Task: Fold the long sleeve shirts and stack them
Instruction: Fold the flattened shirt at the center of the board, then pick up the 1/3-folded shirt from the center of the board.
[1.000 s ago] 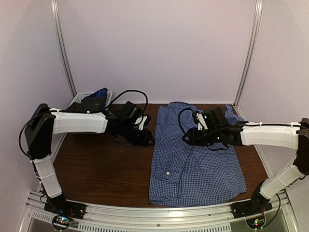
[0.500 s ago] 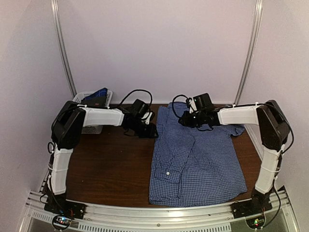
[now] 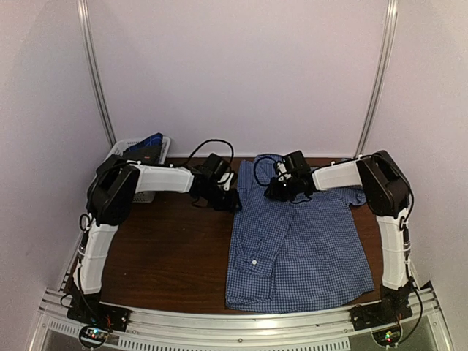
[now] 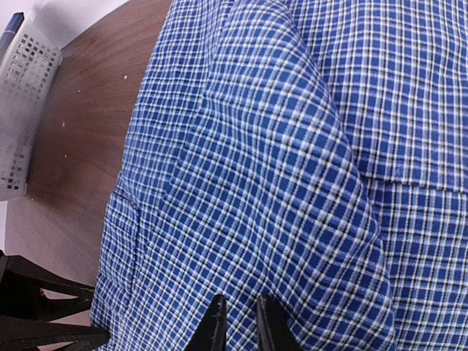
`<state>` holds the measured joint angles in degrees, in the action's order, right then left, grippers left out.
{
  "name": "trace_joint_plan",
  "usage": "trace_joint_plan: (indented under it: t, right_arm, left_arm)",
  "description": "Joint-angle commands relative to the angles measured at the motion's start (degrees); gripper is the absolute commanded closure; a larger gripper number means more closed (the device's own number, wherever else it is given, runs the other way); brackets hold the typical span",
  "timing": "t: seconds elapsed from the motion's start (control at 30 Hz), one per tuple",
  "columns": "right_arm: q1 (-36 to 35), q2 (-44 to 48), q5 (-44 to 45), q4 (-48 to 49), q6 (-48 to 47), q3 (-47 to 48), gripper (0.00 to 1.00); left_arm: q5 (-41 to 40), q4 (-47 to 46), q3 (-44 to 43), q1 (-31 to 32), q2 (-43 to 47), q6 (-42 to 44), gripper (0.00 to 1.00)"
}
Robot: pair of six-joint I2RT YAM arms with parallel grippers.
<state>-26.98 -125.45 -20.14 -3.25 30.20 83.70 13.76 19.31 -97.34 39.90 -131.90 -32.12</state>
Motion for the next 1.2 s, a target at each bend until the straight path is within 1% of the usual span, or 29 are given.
trace_joint_plan:
  t: [0.0,0.07,0.2,0.23,0.3,0.47,0.6,0.7,0.8,0.9,1.1,1.17]
  right_arm:
    - [0.83,0.83,0.49,-0.82,-0.38,1.95,0.81]
    - [0.94,1.28,0.62,-1.98,-0.8,2.54,0.8]
    - [0.97,3.48,1.88,-3.91,-1.62,2.75,0.75]
    - [0.93,4.54,2.4,-4.64,-1.98,2.77,0.73]
    - [0.96,6.25,3.42,-5.72,-2.74,2.55,0.69]
    - [0.97,11.5,6.14,-7.32,-4.54,0.2,0.63]
    - [0.97,15.01,8.03,-8.19,-5.45,-1.76,0.6]
    - [1.06,17.12,10.01,-8.59,-6.06,-3.33,0.59]
    - [1.55,18.64,12.35,-8.9,-6.59,-4.82,0.58]
    - [3.13,19.31,12.94,-8.86,-6.42,-6.43,0.57]
    - [8.7,21.18,13.18,-7.34,-6.14,-10.73,0.54]
    - [10.69,21.86,12.65,-6.31,-5.95,-12.16,0.51]
  left_arm:
    - [1.04,-0.41,-1.07,-0.18,-3.17,-1.01,0.66]
    - [1.0,-0.93,-1.26,-0.18,-3.55,-1.57,0.74]
    - [-0.93,-0.97,-1.15,-0.26,-3.36,-2.95,0.97]
    - [-1.96,-0.8,-0.54,-0.43,-2.95,-3.27,1.0]
    - [-3.1,-1.27,1.78,-1.09,-1.51,-4.0,1.0]
    - [-3.55,-3.79,10.66,-4.12,4.06,-3.76,1.0]
    - [-4.05,-4.5,16.87,-7.58,8.21,-2.2,1.0]
    - [-4.42,-4.33,19.86,-10.64,10.56,-0.61,1.0]
    - [-4.36,-3.48,20.5,-13.51,11.25,1.12,1.0]
    - [-5.32,-1.95,19.22,-15.39,10.86,2.8,1.0]
    - [-5.69,0.2,15.21,-16.02,9.47,5.03,1.0]
    - [-5.56,0.76,13.79,-15.99,8.95,5.41,0.96]
